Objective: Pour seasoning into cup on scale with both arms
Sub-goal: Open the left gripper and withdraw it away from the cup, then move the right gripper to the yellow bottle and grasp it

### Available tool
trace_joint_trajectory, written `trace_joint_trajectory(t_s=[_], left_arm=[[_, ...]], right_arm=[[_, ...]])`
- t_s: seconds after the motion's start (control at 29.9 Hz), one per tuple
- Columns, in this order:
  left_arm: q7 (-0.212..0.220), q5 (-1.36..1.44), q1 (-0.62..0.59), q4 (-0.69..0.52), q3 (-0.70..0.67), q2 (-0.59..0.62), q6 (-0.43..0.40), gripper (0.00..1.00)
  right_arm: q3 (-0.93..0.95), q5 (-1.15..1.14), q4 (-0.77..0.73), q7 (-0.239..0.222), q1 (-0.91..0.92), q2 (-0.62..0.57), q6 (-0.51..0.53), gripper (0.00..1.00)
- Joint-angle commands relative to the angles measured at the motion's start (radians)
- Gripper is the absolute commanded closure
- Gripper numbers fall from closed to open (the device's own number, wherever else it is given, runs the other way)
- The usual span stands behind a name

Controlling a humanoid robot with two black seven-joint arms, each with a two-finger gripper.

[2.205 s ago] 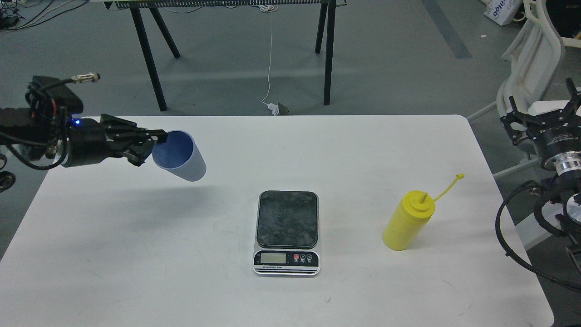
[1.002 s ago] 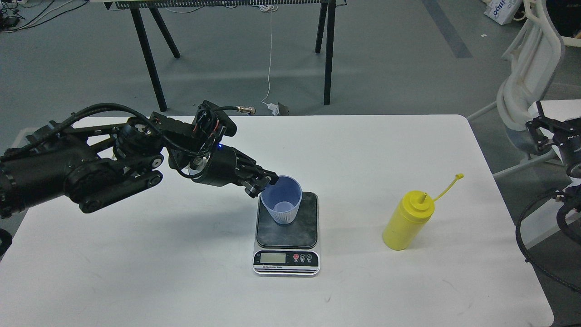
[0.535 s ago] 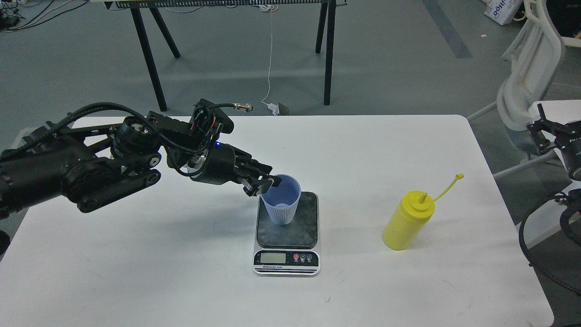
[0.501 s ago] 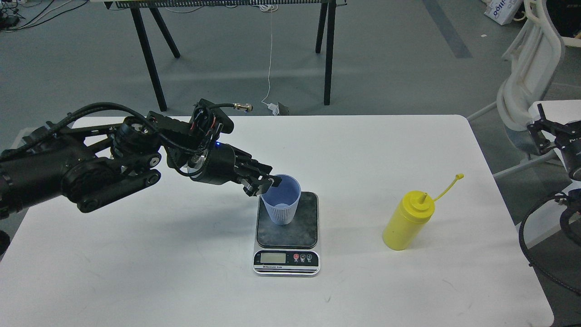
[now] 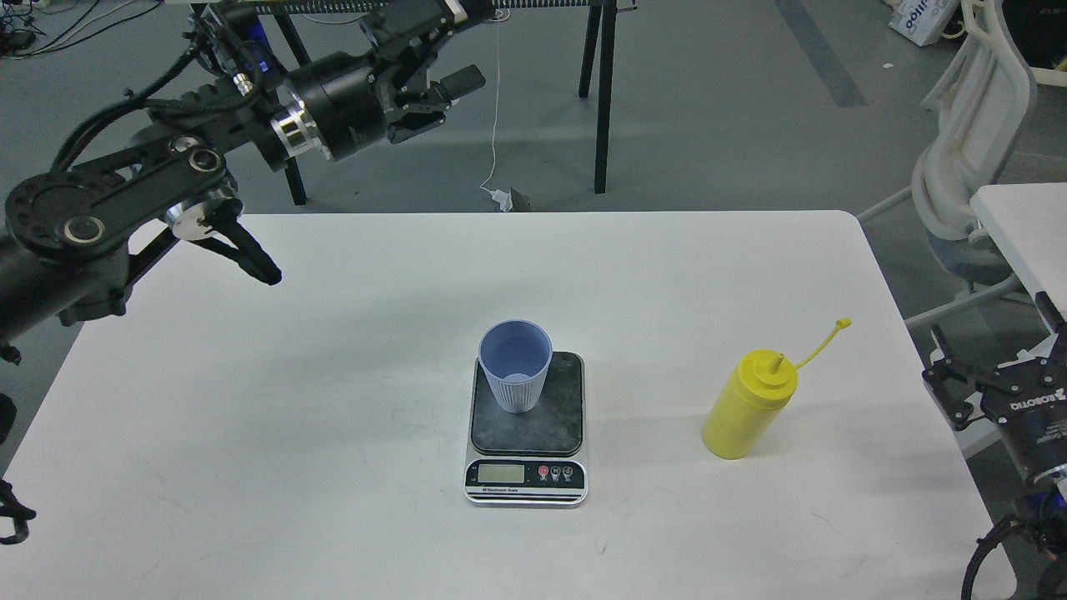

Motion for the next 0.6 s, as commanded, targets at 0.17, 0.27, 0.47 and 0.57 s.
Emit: trace_joint_trajectory(t_s=[0.17, 0.27, 0.47, 0.57], left_arm=[[0.064, -0.578, 0.154, 0.124, -0.172, 0.081, -0.098, 0.00], [0.168, -0.624, 0.188, 0.212, -0.287, 0.078, -0.121, 0.00], [0.268, -0.636, 0.193, 0.324, -0.377, 0.070, -0.121, 0.00], [0.269, -0.635, 0.193, 0.324, -0.377, 0.073, -0.121, 0.00]], right_arm=[[-0.055, -0.103, 0.076, 0.001, -0.120, 0.238, 0.000, 0.01], [-0.097, -0.129, 0.073, 0.001, -0.123, 0.275, 0.000, 0.01], [-0.155, -0.192, 0.048, 0.008, -0.108, 0.321, 0.000, 0.00], [-0.160, -0.195, 0.003, 0.008, -0.074, 0.366, 0.000, 0.00]])
